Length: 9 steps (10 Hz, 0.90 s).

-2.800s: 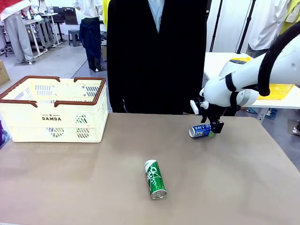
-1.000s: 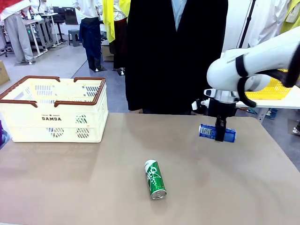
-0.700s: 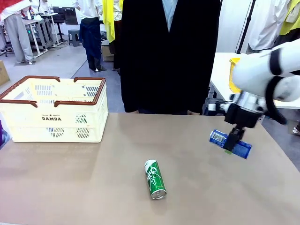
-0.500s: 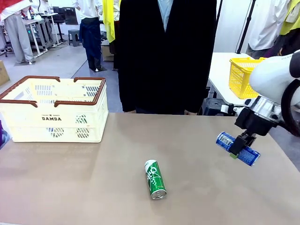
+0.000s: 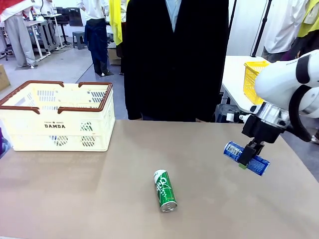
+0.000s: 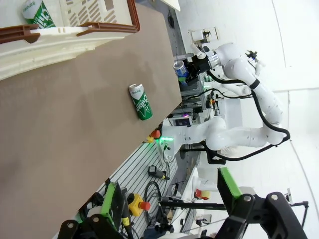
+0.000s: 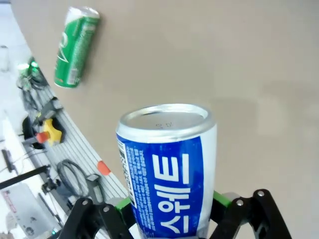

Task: Place the drinks into the Shopping basket.
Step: Pick up one drink and place it into the Shopping basket.

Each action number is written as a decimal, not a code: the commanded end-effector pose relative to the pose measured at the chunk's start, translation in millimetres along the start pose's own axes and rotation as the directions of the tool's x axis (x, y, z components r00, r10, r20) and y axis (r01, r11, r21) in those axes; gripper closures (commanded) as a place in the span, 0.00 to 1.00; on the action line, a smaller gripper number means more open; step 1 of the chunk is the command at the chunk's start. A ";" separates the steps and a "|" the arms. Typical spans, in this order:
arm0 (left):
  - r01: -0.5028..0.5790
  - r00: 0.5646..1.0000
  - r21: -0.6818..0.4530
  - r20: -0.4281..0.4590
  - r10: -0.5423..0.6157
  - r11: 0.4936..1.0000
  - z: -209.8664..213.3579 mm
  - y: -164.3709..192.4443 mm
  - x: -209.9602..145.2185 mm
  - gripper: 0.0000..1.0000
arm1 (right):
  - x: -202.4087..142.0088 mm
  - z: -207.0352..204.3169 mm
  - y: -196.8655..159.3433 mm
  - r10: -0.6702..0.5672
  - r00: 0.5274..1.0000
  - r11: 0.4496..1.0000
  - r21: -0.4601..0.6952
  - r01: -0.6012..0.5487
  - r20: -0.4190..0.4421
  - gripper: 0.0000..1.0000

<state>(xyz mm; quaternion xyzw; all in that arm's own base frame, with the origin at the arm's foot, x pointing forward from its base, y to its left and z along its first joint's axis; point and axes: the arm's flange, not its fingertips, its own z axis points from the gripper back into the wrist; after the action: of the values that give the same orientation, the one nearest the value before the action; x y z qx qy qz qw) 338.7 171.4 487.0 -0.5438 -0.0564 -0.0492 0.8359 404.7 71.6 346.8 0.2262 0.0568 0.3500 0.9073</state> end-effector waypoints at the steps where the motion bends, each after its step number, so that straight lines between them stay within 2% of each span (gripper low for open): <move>1: 0.000 1.000 -0.001 -0.007 0.000 1.000 0.3 -1.9 -3.0 0.00 | 18.0 -0.8 8.1 -0.180 0.971 0.975 0.160 0.155 0.156 1.00; 2: 0.000 1.000 -0.001 -0.007 0.000 1.000 0.3 -1.9 -3.0 0.00 | 35.2 -8.2 43.3 -0.379 0.891 0.924 0.148 0.352 0.249 1.00; 3: 0.000 1.000 -0.001 -0.007 0.000 1.000 0.3 -1.9 -3.0 0.00 | 55.8 -22.6 84.1 -0.429 0.841 0.898 0.060 0.435 0.329 1.00; 4: 0.000 1.000 -0.001 -0.007 0.000 1.000 0.3 -1.9 -3.0 0.00 | 80.2 -35.9 108.1 -0.499 0.777 0.853 0.058 0.518 0.383 1.00; 8: 0.000 1.000 -0.001 -0.007 0.000 1.000 0.3 -1.9 -3.0 0.00 | 200.0 -73.3 168.1 -0.645 0.639 0.732 0.098 0.674 0.419 1.00; 9: 0.000 1.000 -0.001 -0.007 0.000 1.000 0.3 -1.9 -3.0 0.00 | 227.5 -79.9 182.1 -0.682 0.621 0.699 0.095 0.709 0.387 1.00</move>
<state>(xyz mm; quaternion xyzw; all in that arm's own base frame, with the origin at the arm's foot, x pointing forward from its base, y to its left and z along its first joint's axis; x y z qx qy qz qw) 338.7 171.2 487.1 -0.5437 -0.0563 -0.0494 0.8359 411.7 339.3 352.4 0.2418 -0.0717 -0.0531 0.9662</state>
